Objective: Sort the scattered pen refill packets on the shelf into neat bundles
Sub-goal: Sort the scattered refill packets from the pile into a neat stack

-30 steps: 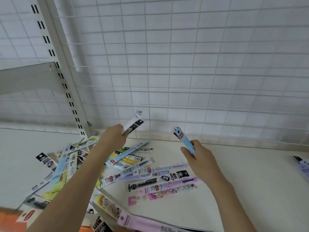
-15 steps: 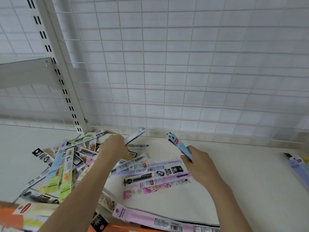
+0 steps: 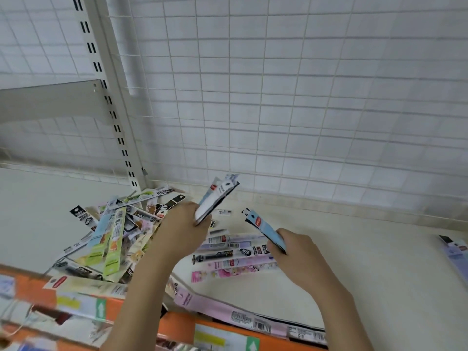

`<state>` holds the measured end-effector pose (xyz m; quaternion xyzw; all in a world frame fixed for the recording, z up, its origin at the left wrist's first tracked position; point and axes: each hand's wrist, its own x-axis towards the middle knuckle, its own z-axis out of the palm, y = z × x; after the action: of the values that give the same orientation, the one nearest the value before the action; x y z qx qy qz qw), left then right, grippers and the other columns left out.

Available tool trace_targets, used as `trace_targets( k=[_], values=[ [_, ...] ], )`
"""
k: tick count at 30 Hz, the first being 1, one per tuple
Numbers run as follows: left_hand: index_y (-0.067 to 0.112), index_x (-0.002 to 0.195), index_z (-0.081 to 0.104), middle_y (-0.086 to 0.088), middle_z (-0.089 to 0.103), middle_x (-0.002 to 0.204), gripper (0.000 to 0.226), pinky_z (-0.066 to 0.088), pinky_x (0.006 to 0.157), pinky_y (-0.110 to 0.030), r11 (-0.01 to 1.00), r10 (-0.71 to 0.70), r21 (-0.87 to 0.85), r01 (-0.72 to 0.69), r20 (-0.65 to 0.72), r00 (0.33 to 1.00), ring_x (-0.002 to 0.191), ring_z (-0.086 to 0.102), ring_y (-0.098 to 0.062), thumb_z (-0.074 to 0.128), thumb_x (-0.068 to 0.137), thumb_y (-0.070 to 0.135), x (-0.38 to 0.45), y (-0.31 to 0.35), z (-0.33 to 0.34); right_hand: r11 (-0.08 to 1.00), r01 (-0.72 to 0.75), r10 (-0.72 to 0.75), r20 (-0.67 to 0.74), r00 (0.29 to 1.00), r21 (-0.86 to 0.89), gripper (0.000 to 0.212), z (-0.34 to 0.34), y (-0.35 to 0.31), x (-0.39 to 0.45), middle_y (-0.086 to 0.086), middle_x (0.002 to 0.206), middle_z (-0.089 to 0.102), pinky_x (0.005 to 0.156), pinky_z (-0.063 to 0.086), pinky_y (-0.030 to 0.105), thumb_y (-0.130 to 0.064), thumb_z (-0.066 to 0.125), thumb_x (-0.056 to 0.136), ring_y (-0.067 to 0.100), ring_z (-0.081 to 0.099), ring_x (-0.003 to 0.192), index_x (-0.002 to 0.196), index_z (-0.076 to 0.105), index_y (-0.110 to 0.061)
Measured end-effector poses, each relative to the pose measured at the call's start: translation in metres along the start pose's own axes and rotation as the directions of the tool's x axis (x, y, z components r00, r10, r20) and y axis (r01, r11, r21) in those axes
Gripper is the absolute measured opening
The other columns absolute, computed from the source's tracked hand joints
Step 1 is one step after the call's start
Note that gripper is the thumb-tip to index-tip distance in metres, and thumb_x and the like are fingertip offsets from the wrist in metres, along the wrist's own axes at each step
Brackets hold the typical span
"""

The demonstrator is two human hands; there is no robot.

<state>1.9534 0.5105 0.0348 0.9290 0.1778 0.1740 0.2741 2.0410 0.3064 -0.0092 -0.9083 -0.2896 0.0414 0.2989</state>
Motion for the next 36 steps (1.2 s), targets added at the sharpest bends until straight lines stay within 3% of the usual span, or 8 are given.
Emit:
trace_targets(
  k=[4,8,14,20,23,27,31,36],
  values=[
    [0.017,0.057,0.034,0.001,0.036,0.049,0.040,0.022,0.044,-0.021,0.997,-0.068,-0.050,0.062,-0.132,0.989,0.043,0.030,-0.014,0.053,0.092,0.019,-0.031,0.001,-0.003,0.999,0.034,-0.034,0.089,0.995,-0.001,0.018,-0.001,-0.003,-0.018,-0.004,0.066,0.052,0.052,0.032,0.025,-0.034,0.053,0.091,0.011,0.041,0.052,0.079,0.053,-0.020],
    [0.013,0.077,0.050,0.000,0.049,0.058,0.017,0.030,0.046,-0.022,0.991,-0.108,-0.095,0.094,-0.156,0.982,0.048,0.043,-0.014,0.063,0.086,0.020,-0.056,-0.005,-0.004,0.996,-0.007,-0.016,0.259,0.966,0.086,0.031,-0.003,-0.006,-0.033,0.004,0.080,0.063,0.057,0.038,0.026,-0.044,0.068,0.078,0.012,0.049,0.059,0.084,0.058,-0.016],
    [0.014,0.096,0.047,0.005,0.053,0.067,0.021,0.033,0.048,-0.023,0.978,-0.181,-0.146,0.147,-0.263,0.948,0.059,0.052,-0.018,0.065,0.085,0.015,-0.079,-0.007,-0.002,0.997,0.074,-0.074,0.382,0.921,0.014,0.053,0.007,-0.015,-0.047,-0.005,0.081,0.059,0.060,0.036,0.026,-0.061,0.070,0.066,0.010,0.049,0.064,0.088,0.059,-0.014],
    [0.013,0.098,0.049,0.000,0.051,0.056,0.011,0.040,0.043,-0.014,0.974,-0.137,-0.219,0.052,-0.396,0.908,0.046,0.047,-0.014,0.056,0.090,0.015,-0.094,0.006,-0.004,0.973,0.209,-0.156,0.393,0.906,-0.094,0.032,0.016,-0.027,-0.052,-0.013,0.071,0.040,0.055,0.031,0.024,-0.051,0.060,0.081,0.007,0.041,0.064,0.069,0.038,-0.033],
    [0.014,0.091,0.060,0.001,0.050,0.053,0.008,0.040,0.046,-0.010,0.981,-0.104,-0.191,0.025,-0.417,0.903,0.041,0.042,-0.016,0.052,0.093,0.012,-0.097,0.006,-0.002,0.970,0.214,-0.164,0.337,0.927,-0.115,0.023,0.018,-0.024,-0.052,-0.007,0.074,0.044,0.054,0.031,0.026,-0.042,0.051,0.090,0.013,0.043,0.064,0.082,0.046,-0.022],
    [0.021,0.087,0.061,0.007,0.055,0.063,0.017,0.036,0.051,-0.026,0.990,-0.078,-0.143,0.019,-0.420,0.904,0.059,0.051,-0.022,0.049,0.094,0.012,-0.095,0.002,0.004,0.982,0.163,-0.142,0.197,0.970,-0.099,0.018,0.007,-0.011,-0.050,-0.008,0.075,0.051,0.049,0.033,0.025,-0.038,0.044,0.095,0.011,0.047,0.059,0.092,0.046,-0.021],
    [0.009,0.100,0.060,0.000,0.063,0.071,0.015,0.043,0.055,-0.038,0.989,-0.029,-0.146,-0.030,-0.389,0.921,0.064,0.057,-0.030,0.047,0.094,0.011,-0.091,0.010,0.008,0.994,0.079,-0.074,0.065,0.995,-0.074,0.011,-0.010,0.007,-0.050,-0.001,0.088,0.064,0.061,0.049,0.036,-0.030,0.043,0.096,0.021,0.061,0.070,0.100,0.046,-0.020],
    [0.010,0.097,0.053,-0.011,0.059,0.064,0.014,0.047,0.055,-0.042,0.981,-0.021,-0.188,-0.042,-0.320,0.947,0.062,0.060,-0.031,0.045,0.095,0.022,-0.087,0.027,0.015,0.990,0.048,-0.054,-0.040,0.998,-0.131,0.021,-0.027,0.021,-0.058,-0.006,0.066,0.052,0.051,0.035,0.027,-0.042,0.045,0.094,0.016,0.049,0.056,0.101,0.048,-0.022]
  ],
)
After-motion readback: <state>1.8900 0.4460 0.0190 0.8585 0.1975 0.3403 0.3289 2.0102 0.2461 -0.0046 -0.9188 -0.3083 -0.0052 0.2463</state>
